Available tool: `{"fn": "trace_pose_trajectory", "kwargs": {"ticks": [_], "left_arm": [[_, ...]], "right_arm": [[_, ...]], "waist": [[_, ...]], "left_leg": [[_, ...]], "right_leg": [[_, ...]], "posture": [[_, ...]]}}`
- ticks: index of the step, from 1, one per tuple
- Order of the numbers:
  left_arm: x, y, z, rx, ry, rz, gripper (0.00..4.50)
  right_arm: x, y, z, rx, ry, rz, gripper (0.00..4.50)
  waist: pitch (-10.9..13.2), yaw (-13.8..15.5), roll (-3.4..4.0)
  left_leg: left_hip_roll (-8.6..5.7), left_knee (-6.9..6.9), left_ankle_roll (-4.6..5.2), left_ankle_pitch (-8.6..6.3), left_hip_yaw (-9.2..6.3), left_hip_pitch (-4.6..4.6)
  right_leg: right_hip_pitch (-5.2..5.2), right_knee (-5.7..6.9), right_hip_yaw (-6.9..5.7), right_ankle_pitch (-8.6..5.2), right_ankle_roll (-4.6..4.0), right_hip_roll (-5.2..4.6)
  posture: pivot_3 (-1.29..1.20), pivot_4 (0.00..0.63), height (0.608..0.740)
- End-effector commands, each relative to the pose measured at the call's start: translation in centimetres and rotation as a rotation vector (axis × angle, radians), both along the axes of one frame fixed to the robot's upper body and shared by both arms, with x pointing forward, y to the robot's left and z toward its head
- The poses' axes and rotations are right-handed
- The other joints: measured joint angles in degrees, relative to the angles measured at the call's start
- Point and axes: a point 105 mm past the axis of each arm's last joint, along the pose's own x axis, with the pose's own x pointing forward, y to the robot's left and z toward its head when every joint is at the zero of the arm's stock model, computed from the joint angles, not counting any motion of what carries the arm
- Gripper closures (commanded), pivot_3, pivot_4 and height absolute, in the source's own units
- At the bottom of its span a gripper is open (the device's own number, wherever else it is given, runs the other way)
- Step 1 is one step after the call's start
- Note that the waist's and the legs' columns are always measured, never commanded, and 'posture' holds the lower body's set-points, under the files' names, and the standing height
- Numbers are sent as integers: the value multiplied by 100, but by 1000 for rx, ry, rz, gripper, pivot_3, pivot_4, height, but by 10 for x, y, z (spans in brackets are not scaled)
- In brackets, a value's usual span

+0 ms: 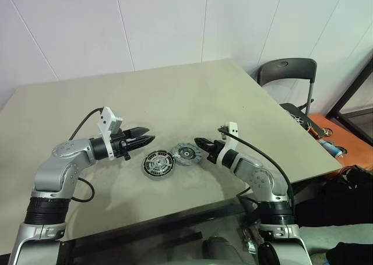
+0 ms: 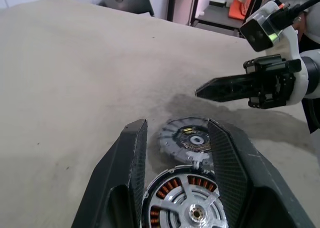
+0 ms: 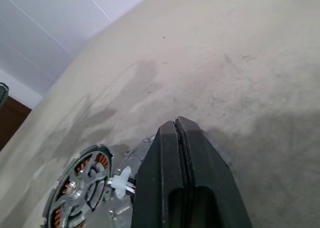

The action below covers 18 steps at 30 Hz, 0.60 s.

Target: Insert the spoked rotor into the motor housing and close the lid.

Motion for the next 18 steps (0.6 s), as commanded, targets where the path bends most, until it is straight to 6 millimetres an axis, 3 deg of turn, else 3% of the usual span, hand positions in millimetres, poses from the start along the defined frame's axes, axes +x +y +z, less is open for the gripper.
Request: {"fn": "trace_pose_trajectory", "kwargs": {"ticks": [1,4,7,14,18], "left_arm": [[-1,2,10,15,-44,-6,2457],[-1,2,9,14,-40,-9,2457],[0,2,8,13,-40,-10,2457],[0,-2,10,8,-45,-18,2457],[-2,0,11,11,-43,-12,2457]], "right_arm": [[-1,-24,-2,-185,-60,31,4485],[0,-41,-2,-312,-80,62,4485],[-1,-41,-3,-337,-83,89,4485],[-15,-3,-24,-293,-21,193,4485],[-12,-7,-31,-269,12,133,4485]], "waist": [[0,12,0],[0,-1,1],[0,-40,0],[0,-18,0],[-2,-13,-3]], "left_leg": [[-3,1,0,0,1,-1],[-3,1,2,-1,6,-3],[1,0,2,-1,9,3],[7,9,2,0,9,9],[3,8,2,-1,8,4]], "right_leg": [[0,-2,1,0,2,-3],[0,-5,0,0,4,-1],[0,0,0,0,3,13],[4,11,1,-9,18,15],[4,4,2,2,2,6]], "posture": [[0,0,740],[0,0,740],[0,0,740],[0,0,740],[0,0,740]]}}
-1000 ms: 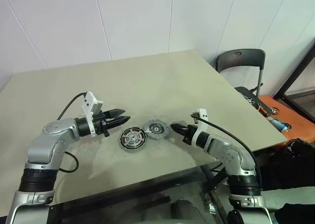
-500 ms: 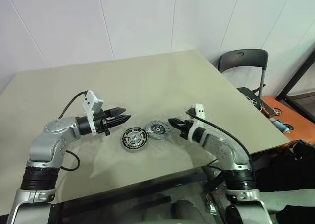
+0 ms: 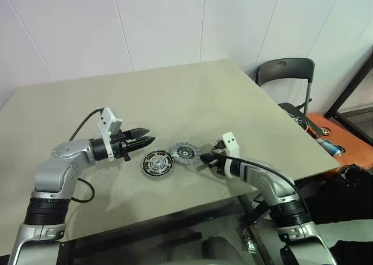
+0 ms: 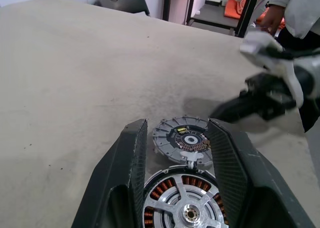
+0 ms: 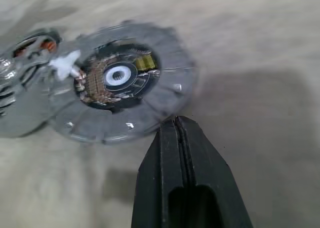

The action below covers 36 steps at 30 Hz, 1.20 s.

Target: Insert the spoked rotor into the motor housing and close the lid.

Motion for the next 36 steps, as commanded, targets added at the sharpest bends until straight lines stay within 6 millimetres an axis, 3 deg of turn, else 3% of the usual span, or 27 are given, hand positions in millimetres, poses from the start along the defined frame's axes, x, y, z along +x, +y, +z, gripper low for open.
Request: {"fn": "trace_pose_trajectory", "kwargs": {"ticks": [1,5,7,9,15,21,23,27,32,36], "left_arm": [[-1,1,12,12,-47,-4,2457],[-4,4,11,18,-42,4,2457],[-5,4,11,16,-40,7,2457],[-5,4,11,16,-39,9,2457],[-5,4,9,17,-33,8,2457],[-4,2,10,14,-37,10,2457],[-4,2,10,15,-36,13,2457],[-4,0,8,19,-35,13,2457],[-3,0,10,18,-39,14,2457],[-2,0,9,22,-37,15,2457]], "right_arm": [[6,-5,5,25,-17,-54,4485],[4,-26,7,-9,-33,-72,3633],[0,-39,2,-32,4,-97,2929],[-9,-43,3,50,90,-93,2287],[-29,-34,30,401,258,-59,2287],[-13,-31,52,781,363,-185,2287],[-13,-28,51,801,390,-200,2287],[-17,-16,29,742,471,-245,2287],[-25,-1,23,686,497,-208,2287],[-19,2,10,588,504,-244,2287]], "waist": [[-1,4,-2],[-1,23,-2],[-1,63,-2],[-2,139,-3],[-3,169,-4],[1,129,4],[0,154,4],[0,138,5],[0,119,6],[0,118,6]], "left_leg": [[0,0,0,0,0,0],[0,-1,0,0,-1,0],[-1,0,0,0,-2,0],[-3,3,0,0,-1,4],[-3,4,1,0,-4,4],[4,1,0,0,-1,13],[4,1,0,0,-2,12],[2,-2,1,0,0,6],[3,-4,2,-1,5,4],[3,-1,2,-1,6,6]], "right_leg": [[0,-2,0,0,0,-1],[0,-2,1,1,1,-2],[1,-1,-1,0,2,-1],[8,-2,-1,-1,2,-2],[14,-4,-5,-1,2,0],[11,6,-3,4,-5,13],[11,6,-5,4,-6,13],[8,-1,-5,4,-5,7],[3,-2,0,4,-4,5],[4,1,0,3,-4,7]], "posture": [[0,0,740],[0,0,740],[0,0,740],[0,0,740],[0,0,740],[0,0,740],[0,0,740],[0,0,740],[0,0,740],[0,0,740]]}}
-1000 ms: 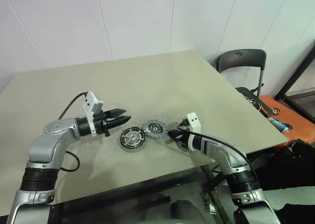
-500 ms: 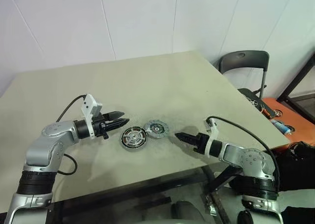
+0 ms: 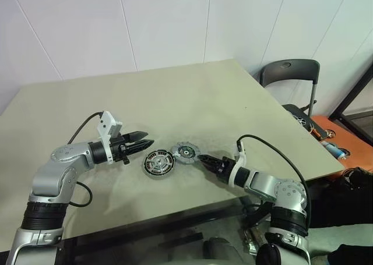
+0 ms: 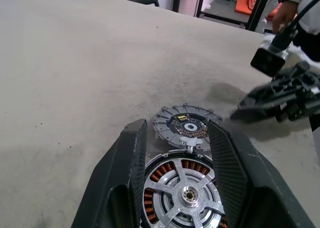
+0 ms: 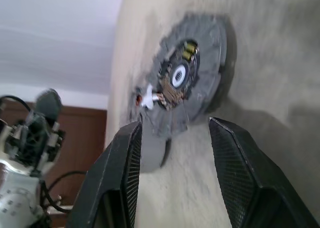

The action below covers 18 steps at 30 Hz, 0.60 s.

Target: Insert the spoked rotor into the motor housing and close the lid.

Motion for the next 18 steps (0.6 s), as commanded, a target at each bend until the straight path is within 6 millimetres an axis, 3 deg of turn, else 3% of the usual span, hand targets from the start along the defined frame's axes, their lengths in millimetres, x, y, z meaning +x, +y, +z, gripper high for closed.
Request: {"fn": "trace_pose_trajectory", "kwargs": {"ticks": [1,9,17,18], "left_arm": [[3,-3,15,3,-59,-9,2457],[0,-4,13,-4,-57,-3,2457],[-3,-4,11,-2,-54,1,2457],[-2,-4,10,-3,-54,1,2457]], "right_arm": [[10,7,6,-52,-46,11,2287],[28,2,-7,-157,-57,-64,2287],[29,12,-11,-138,-66,-52,2287],[29,14,-13,-143,-66,-52,2462]], "waist": [[0,-2,-1],[-3,-55,-3],[-5,-133,-6],[-7,-135,-8]], "left_leg": [[0,0,0,0,1,0],[1,1,0,0,2,4],[1,24,-1,1,0,10],[1,24,0,1,0,11]], "right_leg": [[0,0,0,0,1,0],[4,1,1,0,0,4],[26,1,1,-7,22,1],[26,1,1,-7,23,1]], "posture": [[0,0,740],[0,0,740],[0,0,740],[0,0,740]]}}
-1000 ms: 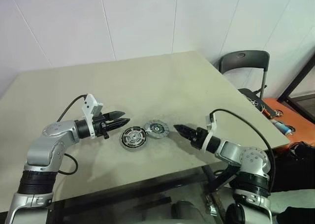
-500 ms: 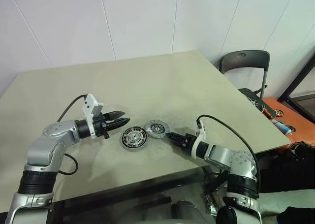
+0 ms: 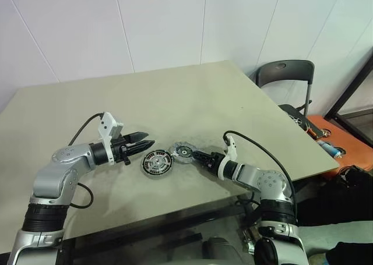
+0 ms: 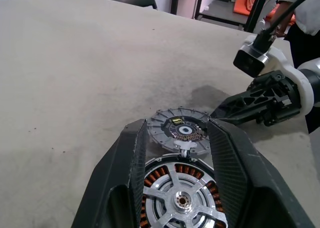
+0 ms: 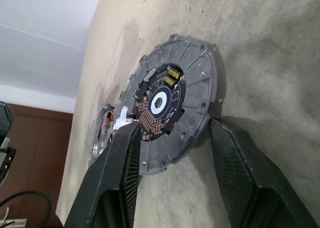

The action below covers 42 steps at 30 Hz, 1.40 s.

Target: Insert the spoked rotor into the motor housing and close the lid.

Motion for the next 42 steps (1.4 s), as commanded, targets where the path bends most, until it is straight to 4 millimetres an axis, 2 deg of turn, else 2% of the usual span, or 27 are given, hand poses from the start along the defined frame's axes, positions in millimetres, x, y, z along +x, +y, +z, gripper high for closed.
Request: {"fn": "trace_pose_trajectory", "kwargs": {"ticks": [1,2,6,9,11,14,17,19,21,25,29,33,37,42], "left_arm": [[-1,-2,12,-3,-51,-10,2457],[-1,-2,12,-3,-51,-10,2457],[0,-2,13,-3,-53,-10,2457],[1,-2,12,-4,-52,-10,2457],[1,-3,13,-5,-53,-10,2457],[2,-3,13,-8,-53,-10,2457],[3,-2,14,-14,-54,-7,2457],[6,0,18,-29,-58,4,2457],[11,4,27,-54,-73,26,2457],[17,10,39,-74,-94,45,2457],[23,18,44,-70,-111,70,2457],[29,24,49,-68,-129,93,2457],[32,26,52,-71,-143,105,2457],[30,25,49,-73,-139,104,2457]], "right_arm": [[4,1,-9,-34,4,-20,2669],[4,2,-10,-40,5,-20,2831],[6,11,-8,-26,-2,-6,3988],[7,13,-6,-12,-3,-6,3988],[8,12,-8,-18,1,-12,3988],[10,10,-10,-29,6,-17,4459],[10,13,-2,-24,-22,18,4484],[8,20,10,-45,-89,73,4484],[4,29,21,-216,-260,192,4484],[-10,50,36,-391,-508,378,4484],[3,46,43,-535,-667,398,4484],[4,57,56,-577,-784,481,4484],[8,63,59,-689,-885,543,4484],[-2,58,60,-730,-989,631,4484]], "waist": [[-3,-4,-4],[-6,-19,-7],[-5,-46,-5],[-1,-89,1],[0,-125,2],[-2,-165,-1],[-3,-156,-1],[-1,-153,2],[8,-150,17],[8,-165,16],[8,-156,15],[6,-142,11],[6,-137,11],[6,-129,11]], "left_leg": [[0,0,0,0,0,1],[1,-1,0,0,-1,2],[5,-3,0,0,1,21],[6,-14,0,-1,4,88],[7,-15,0,-1,2,93],[7,-24,0,-1,0,93],[7,-27,0,-1,1,92],[7,-27,0,-1,1,92],[6,-26,0,-1,2,87],[4,-42,5,-5,4,74],[6,-55,10,-9,1,66],[3,-26,7,-8,-11,-10],[3,-32,7,-8,-16,-12],[2,-33,7,-8,-17,-13]], "right_leg": [[0,0,0,0,0,0],[1,0,0,0,0,1],[50,-2,0,-1,-3,3],[109,-10,-1,-14,-19,1],[117,-13,-4,-15,-18,0],[114,-17,-4,-16,-17,0],[105,-17,-1,-15,-16,-3],[87,-15,-3,-14,-15,-1],[72,-14,-2,-12,-12,-3],[52,-16,-4,-12,19,-3],[36,-17,0,-20,21,-1],[-32,-7,0,-9,15,-10],[-36,-9,-1,-1,1,-11],[-36,-10,-2,-2,2,-12]], "posture": [[0,0,740],[0,0,740],[0,0,740],[0,0,740],[0,0,740],[0,0,740],[0,0,740],[0,0,740],[0,0,740],[0,0,740],[0,0,740],[0,0,740],[0,0,740],[0,0,740]]}}
